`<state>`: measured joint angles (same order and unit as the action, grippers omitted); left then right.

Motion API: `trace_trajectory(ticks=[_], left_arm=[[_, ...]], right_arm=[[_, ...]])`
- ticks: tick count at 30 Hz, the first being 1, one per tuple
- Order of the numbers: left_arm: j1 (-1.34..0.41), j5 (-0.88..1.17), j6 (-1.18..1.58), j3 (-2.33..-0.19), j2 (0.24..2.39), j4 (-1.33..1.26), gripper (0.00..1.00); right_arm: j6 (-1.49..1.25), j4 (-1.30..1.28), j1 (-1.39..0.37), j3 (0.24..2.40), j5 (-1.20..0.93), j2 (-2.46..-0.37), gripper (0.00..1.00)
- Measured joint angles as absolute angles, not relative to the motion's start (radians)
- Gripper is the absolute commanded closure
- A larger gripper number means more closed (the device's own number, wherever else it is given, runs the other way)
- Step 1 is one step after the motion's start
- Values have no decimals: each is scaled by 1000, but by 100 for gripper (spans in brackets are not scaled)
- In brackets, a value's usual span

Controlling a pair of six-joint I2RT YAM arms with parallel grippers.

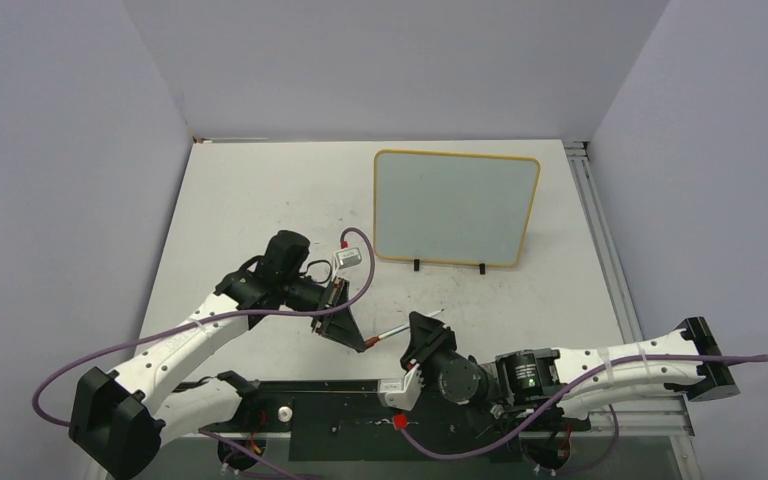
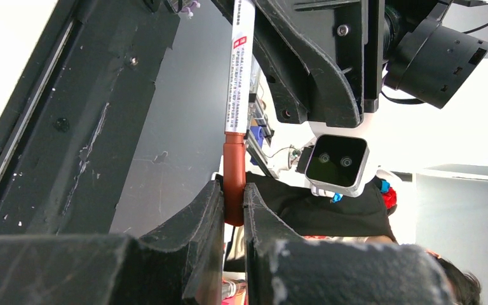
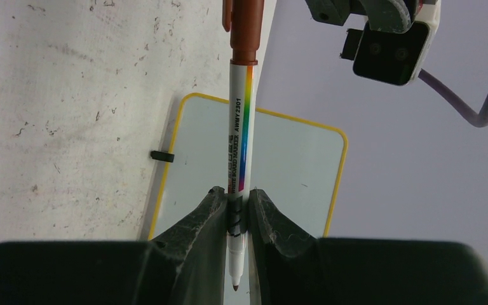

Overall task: Write a sentence on the whiteboard
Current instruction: Open the whiteboard marker.

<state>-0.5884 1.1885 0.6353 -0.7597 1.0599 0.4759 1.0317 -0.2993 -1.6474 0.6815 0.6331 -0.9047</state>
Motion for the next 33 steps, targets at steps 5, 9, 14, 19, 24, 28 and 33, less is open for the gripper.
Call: trace_trajectory(ticks=[5, 9, 14, 19, 24, 28, 33], left_arm=[[-590, 1190, 617, -764, 1081, 508, 100], [-590, 1190, 612, -775, 1088, 522, 100], [-590, 1187, 629, -776, 1087, 509, 100], [-590, 1187, 689, -752, 1065, 442, 100], [-595, 1195, 748, -711, 1053, 358, 100], [-603, 1202, 764, -705, 1053, 331, 100], [-608, 1221, 775, -701, 1055, 311, 100]], right_arm=[[1062, -293, -1679, 672, 672, -905, 95], [1066, -293, -1687, 672, 688, -907, 95], [1052, -294, -1691, 673, 704, -915, 95], [1006, -314, -1691, 697, 730, -939, 95], [985, -325, -1691, 701, 736, -947, 95], [980, -330, -1692, 704, 739, -947, 95], [980, -335, -1704, 714, 756, -954, 95]])
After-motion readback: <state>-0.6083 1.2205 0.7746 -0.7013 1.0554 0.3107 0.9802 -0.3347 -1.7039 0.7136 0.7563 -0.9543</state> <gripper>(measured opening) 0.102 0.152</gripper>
